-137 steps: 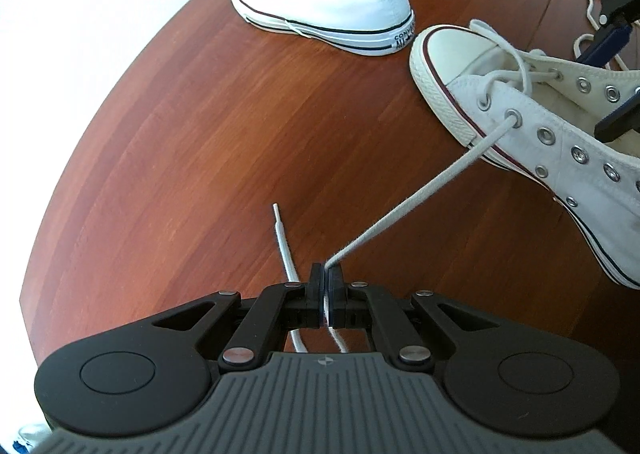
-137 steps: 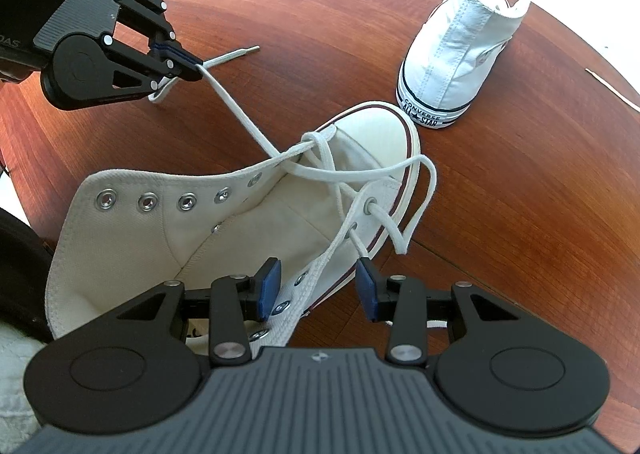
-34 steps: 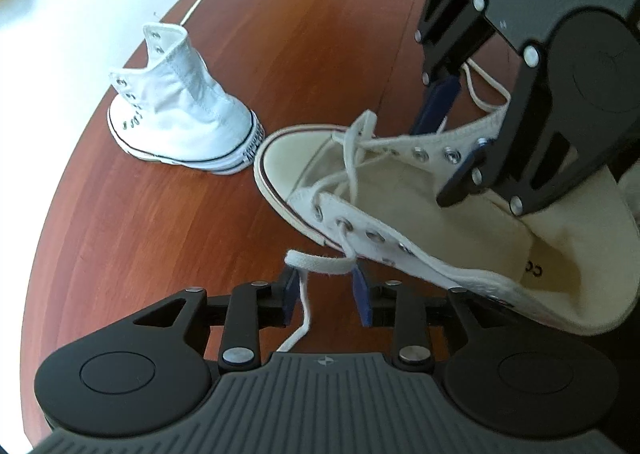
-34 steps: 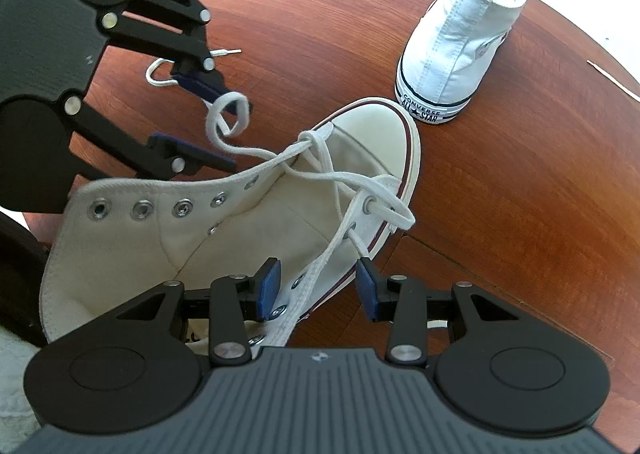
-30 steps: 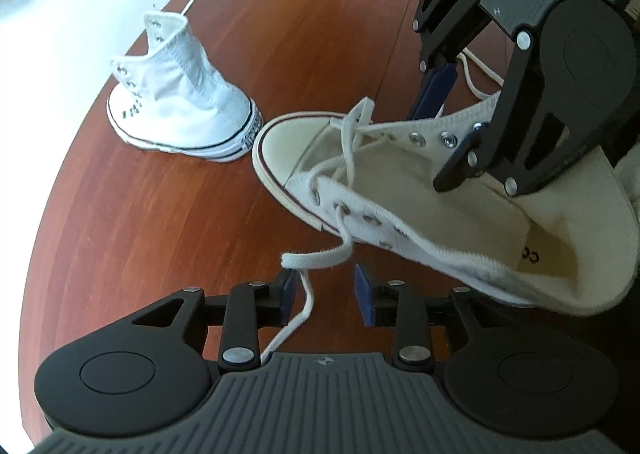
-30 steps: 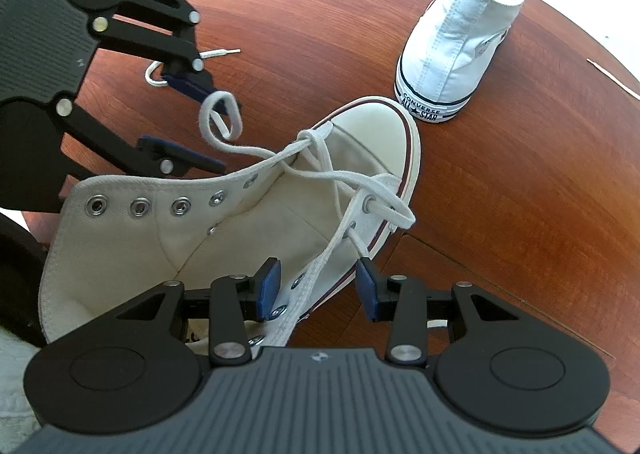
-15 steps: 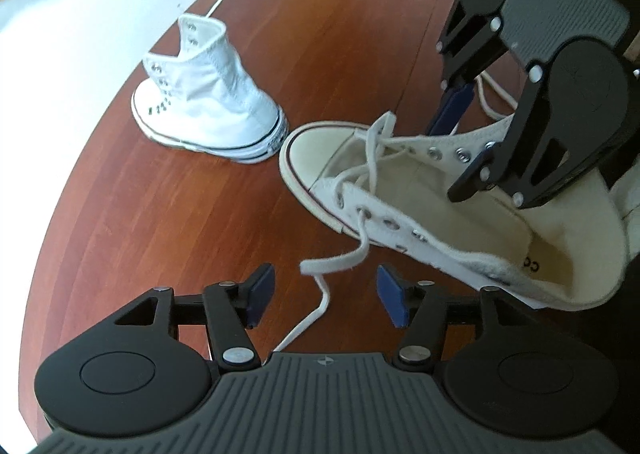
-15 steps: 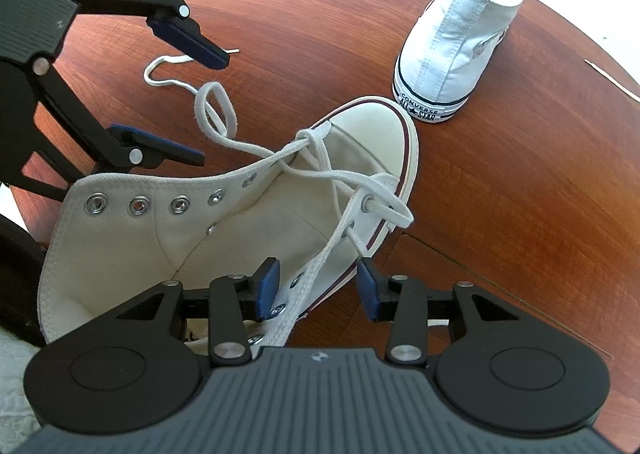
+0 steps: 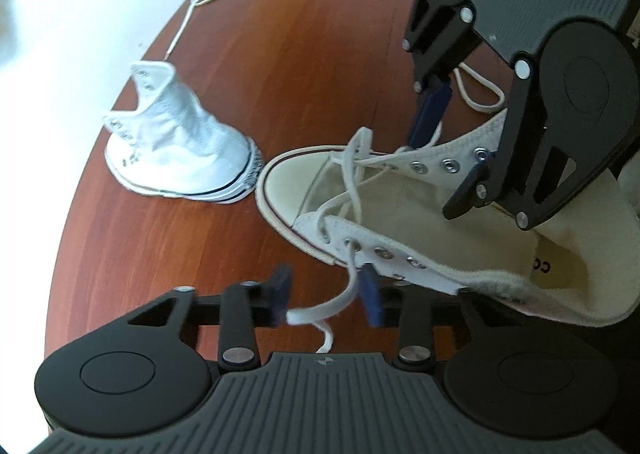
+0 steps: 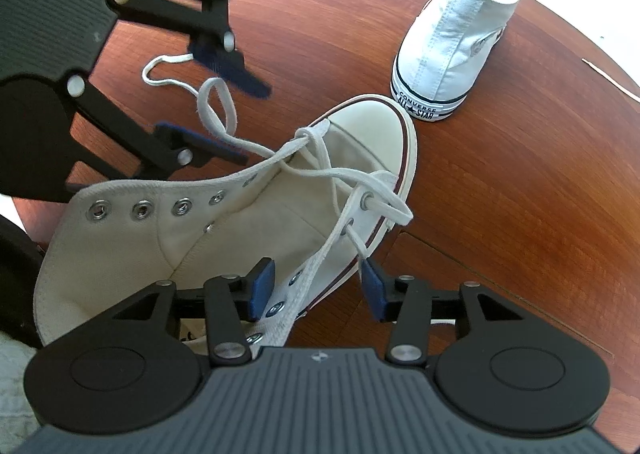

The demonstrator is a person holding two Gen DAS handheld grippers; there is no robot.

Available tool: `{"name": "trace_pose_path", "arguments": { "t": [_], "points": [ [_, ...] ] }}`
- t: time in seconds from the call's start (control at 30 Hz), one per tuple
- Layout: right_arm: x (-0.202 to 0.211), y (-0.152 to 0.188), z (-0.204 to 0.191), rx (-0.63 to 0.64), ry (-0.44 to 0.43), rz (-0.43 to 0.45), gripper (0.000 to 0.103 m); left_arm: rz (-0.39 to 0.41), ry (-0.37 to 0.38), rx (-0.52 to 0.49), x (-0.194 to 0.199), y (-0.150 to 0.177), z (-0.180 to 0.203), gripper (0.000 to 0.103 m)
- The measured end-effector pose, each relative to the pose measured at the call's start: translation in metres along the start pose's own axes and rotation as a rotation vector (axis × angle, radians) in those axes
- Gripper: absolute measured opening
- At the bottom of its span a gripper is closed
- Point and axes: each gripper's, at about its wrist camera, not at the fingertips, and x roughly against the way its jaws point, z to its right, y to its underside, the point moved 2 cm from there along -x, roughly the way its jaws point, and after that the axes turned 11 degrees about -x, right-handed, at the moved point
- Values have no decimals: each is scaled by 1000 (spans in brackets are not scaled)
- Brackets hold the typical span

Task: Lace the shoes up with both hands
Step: 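Pull the lace out with the left gripper and release it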

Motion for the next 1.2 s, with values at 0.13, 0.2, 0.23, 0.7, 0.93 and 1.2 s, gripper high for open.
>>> {"name": "trace_pose_path", "arguments": {
  "t": [0.13, 0.2, 0.23, 0.7, 0.93, 1.2],
  "points": [
    [-1, 2, 4, 11, -7, -1, 49, -1, 15, -27, -6, -4, 5, 14],
    [-1, 3, 4, 17, -8, -3, 49, -5, 16, -36, -9, -5, 7, 5],
    [-1, 3, 4, 17, -8, -4, 49, -7, 10, -34, -10, -4, 8, 4],
    [6, 5, 2, 23, -4, -14, 50, -97, -76, 137, -18, 23, -6, 3],
    [5, 4, 0, 23, -3, -17, 51, -151, -119, 219, -18, 44, -16, 3],
    [4, 3, -2, 28, -1, -19, 51, -217, -149, 299, -18, 72, -24, 3]
  ]
}}
